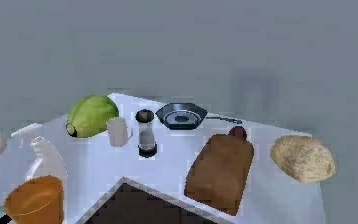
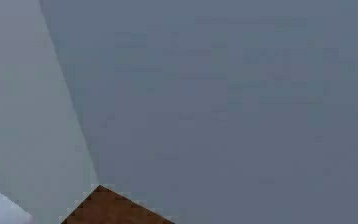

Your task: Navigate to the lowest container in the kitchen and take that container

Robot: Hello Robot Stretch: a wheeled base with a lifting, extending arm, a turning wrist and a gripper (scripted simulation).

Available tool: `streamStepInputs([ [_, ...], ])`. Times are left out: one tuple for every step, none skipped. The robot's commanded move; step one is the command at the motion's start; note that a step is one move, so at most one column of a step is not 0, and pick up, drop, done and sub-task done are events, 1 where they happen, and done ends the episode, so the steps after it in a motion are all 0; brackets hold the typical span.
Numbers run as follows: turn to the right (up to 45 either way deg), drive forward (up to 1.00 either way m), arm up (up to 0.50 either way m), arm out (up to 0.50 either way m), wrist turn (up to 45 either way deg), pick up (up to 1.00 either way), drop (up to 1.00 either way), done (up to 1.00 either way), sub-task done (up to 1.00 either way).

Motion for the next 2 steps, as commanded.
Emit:
streamStepInputs([
  [-45.0, 0.0, 0.0, 0.0, 0.0, 0.0, 0.0, 0.0, 0.0],
  [-45.0, 0.0, 0.0, 0.0, 0.0, 0.0, 0.0, 0.0, 0.0],
])
